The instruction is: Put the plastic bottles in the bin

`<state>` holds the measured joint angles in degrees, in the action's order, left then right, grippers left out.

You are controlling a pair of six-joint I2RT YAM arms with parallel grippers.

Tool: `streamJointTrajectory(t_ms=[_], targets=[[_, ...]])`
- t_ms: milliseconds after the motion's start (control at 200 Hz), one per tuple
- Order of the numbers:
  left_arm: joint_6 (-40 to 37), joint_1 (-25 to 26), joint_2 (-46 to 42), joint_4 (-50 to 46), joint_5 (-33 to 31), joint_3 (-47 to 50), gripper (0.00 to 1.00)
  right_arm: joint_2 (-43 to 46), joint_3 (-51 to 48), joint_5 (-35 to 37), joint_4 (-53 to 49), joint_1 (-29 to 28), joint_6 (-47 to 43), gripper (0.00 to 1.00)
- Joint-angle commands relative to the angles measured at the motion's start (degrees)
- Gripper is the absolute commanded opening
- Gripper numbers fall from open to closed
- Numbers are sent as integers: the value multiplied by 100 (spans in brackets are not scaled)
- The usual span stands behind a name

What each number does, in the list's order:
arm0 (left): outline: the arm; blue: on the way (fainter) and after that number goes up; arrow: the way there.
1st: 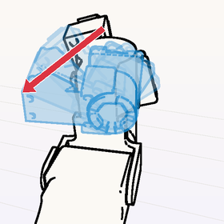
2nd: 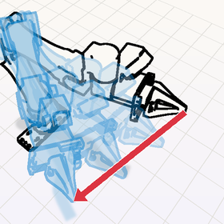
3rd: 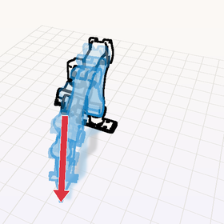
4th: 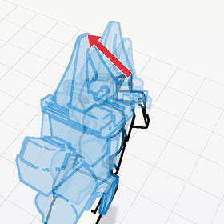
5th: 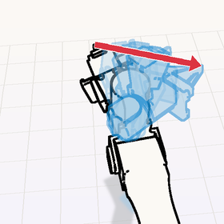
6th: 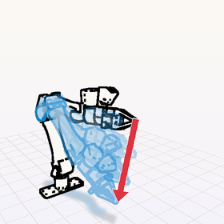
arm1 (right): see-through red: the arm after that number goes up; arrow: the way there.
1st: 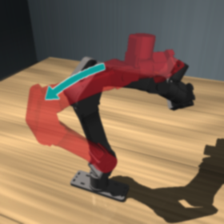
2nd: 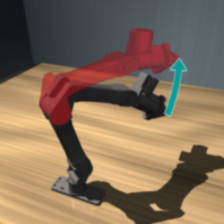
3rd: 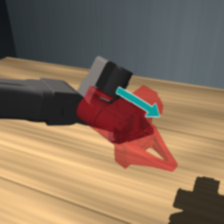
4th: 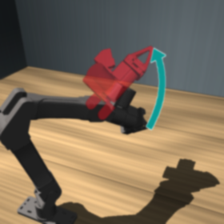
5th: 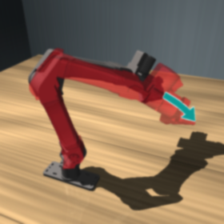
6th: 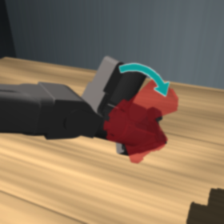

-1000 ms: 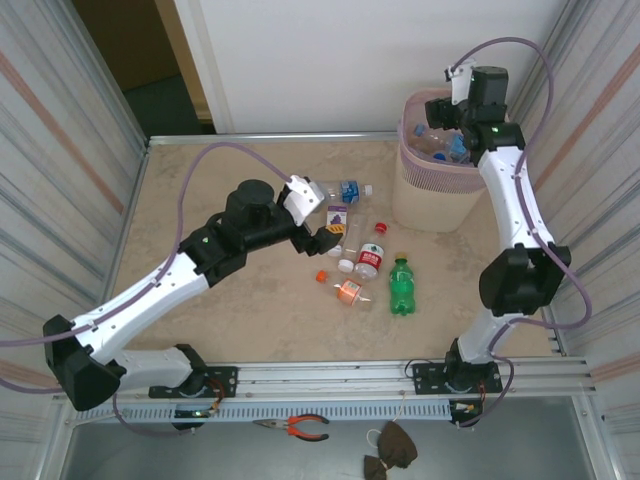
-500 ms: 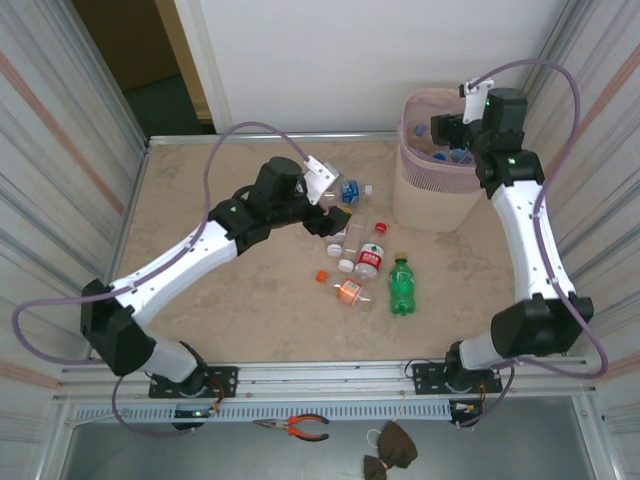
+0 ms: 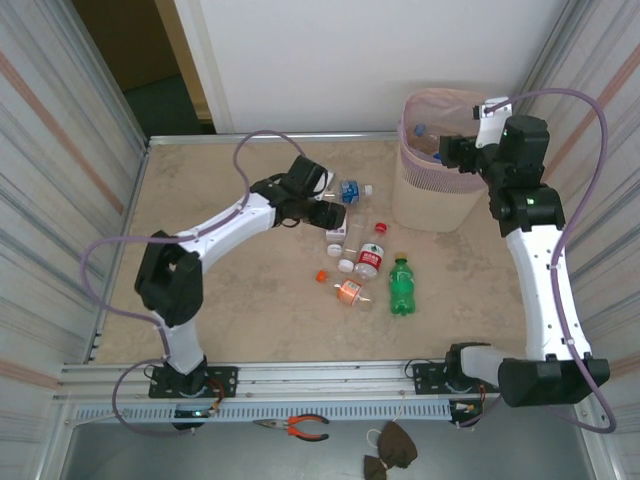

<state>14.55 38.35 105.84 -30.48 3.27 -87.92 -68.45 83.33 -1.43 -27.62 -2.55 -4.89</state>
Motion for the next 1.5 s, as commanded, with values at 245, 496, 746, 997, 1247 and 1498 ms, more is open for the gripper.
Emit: streamJointTrajectory(t_ms=[245, 496, 746, 997, 1247, 1498], targets=[[649, -55, 1387, -641, -324, -1536, 78, 358, -142, -38, -287, -18, 55, 81], [756, -90, 2234, -808, -412, -2232, 81, 455, -58, -4, -377, -31, 5, 81], [937, -126, 2537, -851, -502, -2406, 81, 469, -12, -13, -398, -39, -8, 81], [905, -152, 2602, -890, -510, -2323, 80, 455, 8, -36, -403, -67, -3, 81], [877, -185, 2288, -876, -741, -1887, 74, 457, 6, -38, -403, -122, 27, 81], [822, -211, 1997, -815, -751, -1638, 73, 424, 60, -37, -416, -217, 40, 81]])
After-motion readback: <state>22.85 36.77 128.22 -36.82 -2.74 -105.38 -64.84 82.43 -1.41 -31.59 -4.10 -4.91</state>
